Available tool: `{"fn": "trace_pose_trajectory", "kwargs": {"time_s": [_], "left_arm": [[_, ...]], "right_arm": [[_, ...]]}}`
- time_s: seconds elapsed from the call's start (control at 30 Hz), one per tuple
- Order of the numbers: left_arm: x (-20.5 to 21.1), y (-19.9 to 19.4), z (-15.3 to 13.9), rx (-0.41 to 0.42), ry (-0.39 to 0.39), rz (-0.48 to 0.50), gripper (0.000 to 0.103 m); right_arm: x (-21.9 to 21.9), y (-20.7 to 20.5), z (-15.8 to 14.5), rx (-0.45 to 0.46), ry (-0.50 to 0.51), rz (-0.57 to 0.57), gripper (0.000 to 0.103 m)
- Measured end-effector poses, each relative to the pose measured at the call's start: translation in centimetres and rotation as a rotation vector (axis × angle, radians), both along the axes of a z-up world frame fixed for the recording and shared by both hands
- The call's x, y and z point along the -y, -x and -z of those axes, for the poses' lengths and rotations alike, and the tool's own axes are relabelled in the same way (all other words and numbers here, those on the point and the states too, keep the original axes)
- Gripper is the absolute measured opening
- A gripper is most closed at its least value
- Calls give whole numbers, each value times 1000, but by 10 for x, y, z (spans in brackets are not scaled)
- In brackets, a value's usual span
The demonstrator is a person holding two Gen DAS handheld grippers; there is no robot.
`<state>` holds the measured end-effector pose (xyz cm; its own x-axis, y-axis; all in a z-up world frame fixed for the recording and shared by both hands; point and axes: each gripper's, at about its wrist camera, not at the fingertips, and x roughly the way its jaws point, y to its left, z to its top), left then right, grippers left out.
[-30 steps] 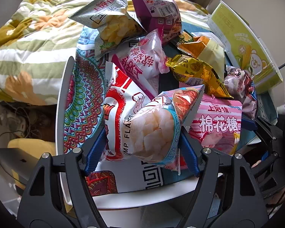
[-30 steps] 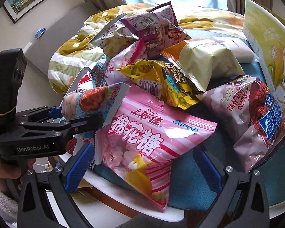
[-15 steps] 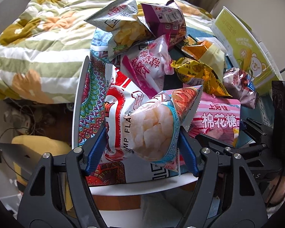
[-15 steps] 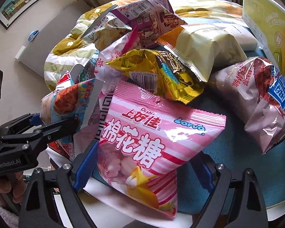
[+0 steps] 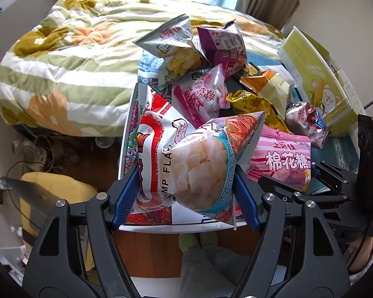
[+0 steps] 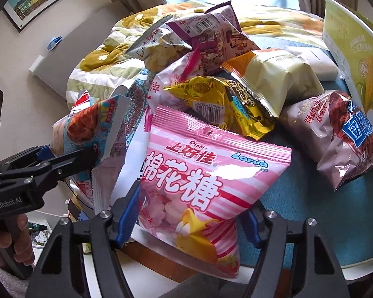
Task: Organize snacks
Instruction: 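Grasp the white shrimp-flake bag with the left tool while the right tool grasps the pink marshmallow bag, then carry both bags into the cardboard box and open both tools to drop them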
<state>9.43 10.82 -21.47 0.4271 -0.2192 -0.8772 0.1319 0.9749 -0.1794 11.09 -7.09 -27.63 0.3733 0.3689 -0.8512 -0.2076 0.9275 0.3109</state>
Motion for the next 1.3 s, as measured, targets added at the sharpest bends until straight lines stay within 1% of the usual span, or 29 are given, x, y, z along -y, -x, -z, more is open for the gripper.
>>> {"fn": "trace_pose_trajectory", "kwargs": {"time_s": [0.17, 0.37, 0.53, 0.67, 0.83, 1.0, 1.13, 1.3], "left_arm": [[-4, 7, -22, 28, 5, -30, 69], [1, 9, -55, 71, 17, -42, 69], [23, 3, -91, 133, 12, -12, 69], [53, -11, -115, 169, 27, 20, 69], [109, -31, -139, 215, 57, 60, 69], [190, -54, -153, 232, 91, 100, 69], [263, -72, -152, 217, 129, 141, 69], [344, -94, -138, 169, 122, 174, 69]], "right_arm": [[-1, 6, -16, 23, -11, -6, 66], [7, 18, -50, 82, -24, 1, 65], [26, 18, -85, 145, -29, 40, 65], [58, 17, -116, 204, -30, 80, 65], [118, 10, -148, 273, -5, 142, 65], [194, -1, -168, 306, 34, 190, 65], [256, -10, -176, 306, 58, 222, 65], [321, -18, -180, 302, 87, 249, 65]]}}
